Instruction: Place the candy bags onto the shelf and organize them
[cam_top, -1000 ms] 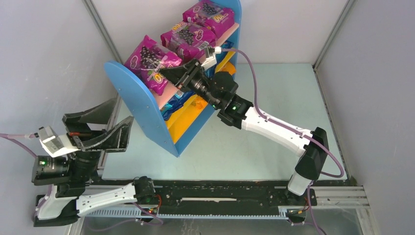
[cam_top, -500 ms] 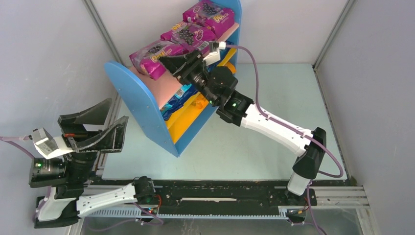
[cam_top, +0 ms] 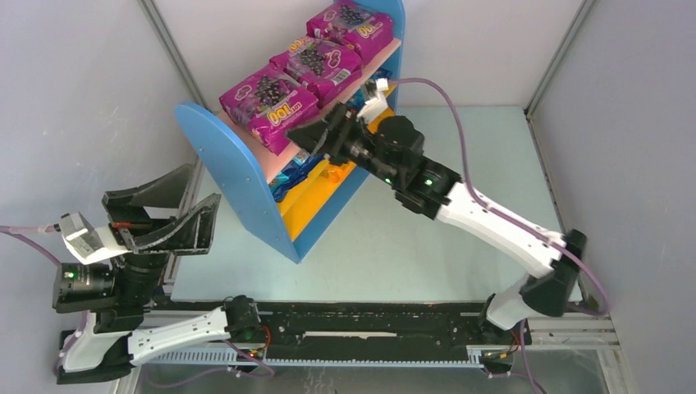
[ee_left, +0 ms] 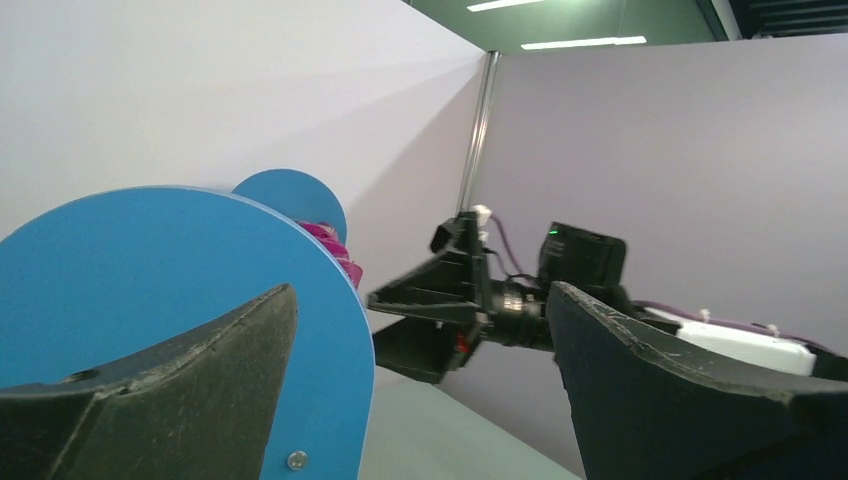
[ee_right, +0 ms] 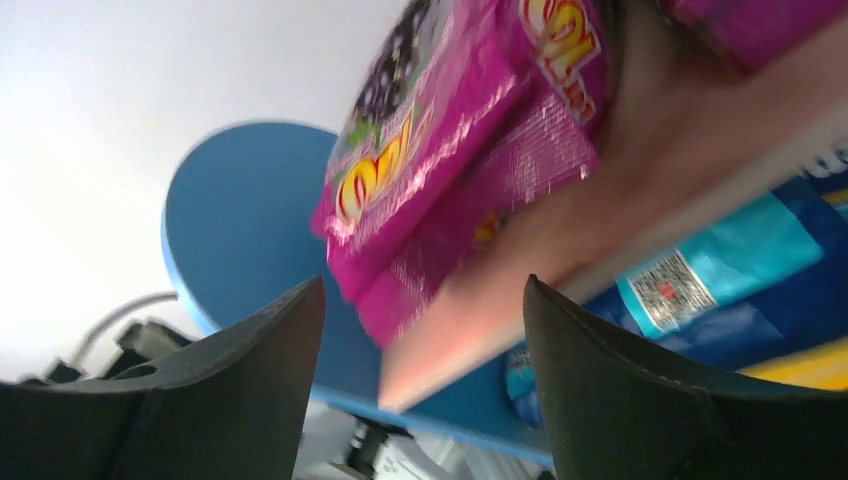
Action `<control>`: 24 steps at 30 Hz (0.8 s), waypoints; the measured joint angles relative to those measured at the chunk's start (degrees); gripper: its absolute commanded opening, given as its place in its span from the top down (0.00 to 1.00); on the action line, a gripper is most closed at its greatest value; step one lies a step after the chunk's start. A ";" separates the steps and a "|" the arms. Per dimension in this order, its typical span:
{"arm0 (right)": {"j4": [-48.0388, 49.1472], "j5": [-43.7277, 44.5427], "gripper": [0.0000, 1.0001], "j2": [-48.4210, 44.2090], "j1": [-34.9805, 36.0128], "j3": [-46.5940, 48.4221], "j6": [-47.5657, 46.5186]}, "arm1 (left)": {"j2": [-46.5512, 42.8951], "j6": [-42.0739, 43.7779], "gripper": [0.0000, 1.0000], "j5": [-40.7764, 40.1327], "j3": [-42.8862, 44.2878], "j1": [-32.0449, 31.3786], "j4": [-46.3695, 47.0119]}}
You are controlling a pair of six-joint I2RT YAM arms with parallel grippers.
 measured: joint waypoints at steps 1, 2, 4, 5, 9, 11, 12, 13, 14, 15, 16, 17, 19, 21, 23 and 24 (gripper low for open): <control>-1.36 -0.33 0.12 -1.68 0.13 -1.29 -1.57 | 0.28 0.00 0.00 0.02 0.00 0.04 0.02; -3.08 -0.31 0.10 -4.15 0.72 -2.95 -4.48 | 0.61 0.00 0.00 0.07 0.00 0.09 0.00; -7.65 1.29 0.07 -10.45 2.21 -6.49 -10.47 | 1.27 0.04 0.00 0.22 0.02 0.11 -0.07; -9.46 2.45 0.05 -13.40 3.10 -7.96 -12.92 | 1.66 0.13 0.00 0.22 0.07 0.15 -0.17; -18.34 8.13 0.02 -28.37 5.97 -13.70 -21.79 | 3.56 1.22 0.00 -0.94 1.64 0.15 -1.86; -23.74 12.24 0.01 -35.19 5.95 -14.97 -24.92 | 4.44 1.88 0.00 -1.73 3.13 0.20 -2.93; -26.64 14.36 0.01 -38.25 5.86 -15.19 -26.18 | 4.81 2.58 0.00 -2.21 4.17 0.20 -3.78; -29.16 16.13 0.00 -40.79 5.73 -15.37 -27.28 | 5.03 3.02 0.00 -2.47 4.90 0.20 -4.37; -31.87 17.51 0.00 -43.82 5.73 -15.39 -28.57 | 5.31 3.85 0.00 -2.78 6.16 0.20 -5.79; -33.44 18.23 0.00 -45.59 5.73 -15.41 -29.35 | 5.79 4.79 0.00 -3.28 7.98 0.20 -7.63; -35.34 19.08 0.00 -48.52 5.73 -15.41 -30.56 | 6.32 5.55 0.00 -3.82 9.73 0.20 -9.01; -36.70 19.78 0.00 -51.10 5.73 -15.41 -31.58 | 7.08 6.40 0.00 -4.63 12.28 0.20 -10.95; -38.07 20.65 0.00 -54.95 5.73 -15.41 -33.48 | 8.11 7.85 0.00 -6.62 17.03 0.20 -12.96; -38.51 21.24 0.00 -58.53 5.73 -15.26 -35.71 | 8.11 8.70 0.00 -8.44 20.24 0.20 -13.92; -38.60 21.40 0.00 -60.43 5.73 -14.51 -37.90 | 7.96 9.14 0.00 -10.27 23.34 0.20 -14.08; -38.60 21.49 0.00 -60.83 5.73 -13.84 -38.97 | 7.87 9.16 0.00 -10.86 24.41 0.20 -14.03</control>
